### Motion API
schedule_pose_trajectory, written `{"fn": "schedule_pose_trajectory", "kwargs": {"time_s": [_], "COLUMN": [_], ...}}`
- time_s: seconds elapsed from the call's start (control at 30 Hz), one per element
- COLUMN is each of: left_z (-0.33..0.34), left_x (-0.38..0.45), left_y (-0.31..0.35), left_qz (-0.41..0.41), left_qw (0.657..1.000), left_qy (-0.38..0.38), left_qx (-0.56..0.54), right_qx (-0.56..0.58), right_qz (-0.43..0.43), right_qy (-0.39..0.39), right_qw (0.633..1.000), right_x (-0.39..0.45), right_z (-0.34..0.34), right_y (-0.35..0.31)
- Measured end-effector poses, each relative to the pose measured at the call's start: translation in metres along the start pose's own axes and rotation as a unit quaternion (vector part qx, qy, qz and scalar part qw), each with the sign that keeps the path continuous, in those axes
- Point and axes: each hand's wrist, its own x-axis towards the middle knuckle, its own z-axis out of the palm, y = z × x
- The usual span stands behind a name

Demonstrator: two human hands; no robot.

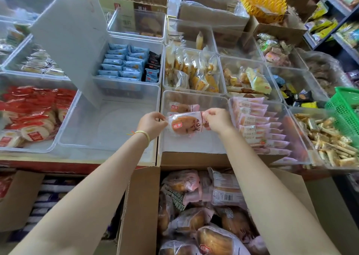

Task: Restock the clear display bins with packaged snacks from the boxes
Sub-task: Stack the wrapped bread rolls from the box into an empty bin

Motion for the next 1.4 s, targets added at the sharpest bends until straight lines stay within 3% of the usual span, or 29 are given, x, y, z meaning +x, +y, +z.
{"fn": "schedule_pose_trajectory", "kwargs": {"time_s": [0.2, 0.3, 0.4, 0.53, 0.83, 0.9, 1.0, 1.07, 1.13, 1.2, 1.27, 1.33, 1.4], "left_z": [0.017, 0.021, 0.023, 0.023, 0.019, 0.014, 0.005, -0.002, -0.01, -0.015, -0.013, -0.004, 0.009], "left_x": [0.013, 0.017, 0.012, 0.004, -0.013, -0.022, -0.048, -0.074, -0.103, -0.129, -0.146, -0.156, -0.16], "left_y": [-0.013, -0.018, -0.018, -0.02, -0.018, -0.01, 0.01, 0.024, 0.034, 0.034, 0.024, 0.009, -0.008], "left_qz": [-0.047, -0.06, -0.049, -0.045, -0.059, -0.052, -0.027, 0.0, 0.029, 0.043, 0.029, 0.0, -0.031], "left_qw": [0.996, 0.995, 0.997, 0.998, 0.998, 0.998, 0.989, 0.977, 0.97, 0.971, 0.973, 0.977, 0.981], "left_qy": [-0.029, -0.033, -0.042, -0.035, -0.011, 0.007, 0.052, 0.061, 0.041, -0.003, -0.06, -0.107, -0.129], "left_qx": [0.076, 0.069, 0.041, 0.019, -0.009, -0.035, -0.137, -0.204, -0.238, -0.236, -0.221, -0.183, -0.143], "right_qx": [0.024, 0.074, 0.119, 0.103, 0.034, 0.012, 0.122, 0.238, 0.287, 0.241, 0.144, 0.012, -0.157], "right_qz": [0.13, 0.195, 0.241, 0.22, 0.184, 0.129, 0.004, -0.062, -0.11, -0.113, -0.07, -0.012, 0.01], "right_qy": [-0.037, -0.042, -0.1, -0.163, -0.101, -0.048, -0.003, -0.071, -0.205, -0.32, -0.384, -0.383, -0.304], "right_qw": [0.991, 0.977, 0.958, 0.956, 0.977, 0.99, 0.992, 0.967, 0.929, 0.909, 0.909, 0.924, 0.94], "right_x": [0.041, 0.055, 0.056, 0.054, 0.046, 0.039, 0.0, -0.045, -0.088, -0.12, -0.138, -0.146, -0.147], "right_z": [0.037, 0.05, 0.06, 0.065, 0.052, 0.042, 0.02, 0.002, -0.013, -0.021, -0.017, 0.0, 0.029], "right_y": [0.034, 0.04, 0.036, 0.03, 0.017, 0.006, -0.021, -0.037, -0.04, -0.026, -0.001, 0.029, 0.062]}}
